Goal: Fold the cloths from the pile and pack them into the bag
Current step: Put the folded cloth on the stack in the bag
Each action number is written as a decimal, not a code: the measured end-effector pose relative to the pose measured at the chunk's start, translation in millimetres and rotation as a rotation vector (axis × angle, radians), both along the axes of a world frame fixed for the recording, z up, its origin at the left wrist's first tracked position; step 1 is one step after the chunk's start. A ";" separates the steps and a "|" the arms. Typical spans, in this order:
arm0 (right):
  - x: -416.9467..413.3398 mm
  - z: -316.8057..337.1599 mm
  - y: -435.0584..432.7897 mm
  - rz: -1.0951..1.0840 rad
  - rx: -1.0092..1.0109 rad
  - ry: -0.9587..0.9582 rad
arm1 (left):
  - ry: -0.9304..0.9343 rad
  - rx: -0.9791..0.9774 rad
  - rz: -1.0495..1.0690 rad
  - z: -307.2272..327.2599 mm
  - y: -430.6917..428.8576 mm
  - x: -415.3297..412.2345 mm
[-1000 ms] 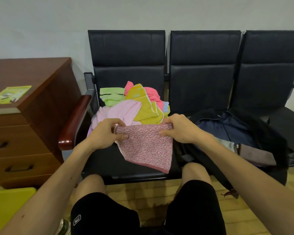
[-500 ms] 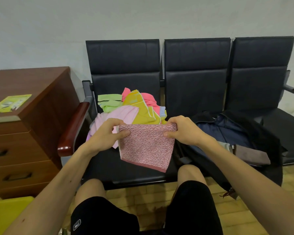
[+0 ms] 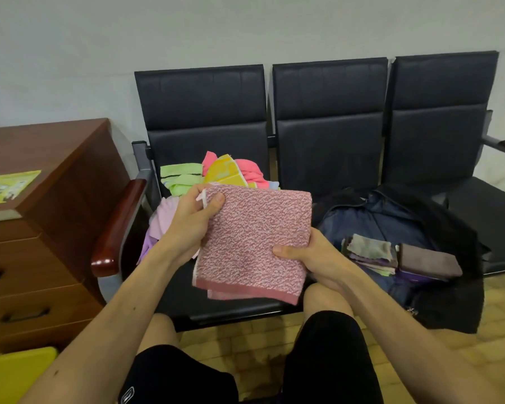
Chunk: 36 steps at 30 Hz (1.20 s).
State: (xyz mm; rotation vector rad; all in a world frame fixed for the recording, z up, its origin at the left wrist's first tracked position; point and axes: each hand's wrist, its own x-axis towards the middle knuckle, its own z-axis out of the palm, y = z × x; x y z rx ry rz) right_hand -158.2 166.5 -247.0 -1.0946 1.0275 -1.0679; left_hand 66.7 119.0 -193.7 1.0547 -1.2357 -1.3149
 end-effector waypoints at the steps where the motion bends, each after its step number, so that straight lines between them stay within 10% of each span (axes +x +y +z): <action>1: -1.0 1.4 0.5 -0.018 0.012 -0.040 | 0.061 0.059 -0.012 -1.8 -1.7 0.1; 6: -10.1 3.3 2.9 -0.013 0.028 -0.136 | 0.396 0.426 -0.134 -29.2 -0.9 -8.6; 19: -111.2 -69.4 22.2 -0.305 0.338 -0.174 | -0.039 0.595 -0.377 -117.0 -7.5 -116.5; 36: -329.9 -63.7 -141.1 -0.549 0.630 0.161 | -0.077 0.741 -0.455 -168.9 -201.1 -353.0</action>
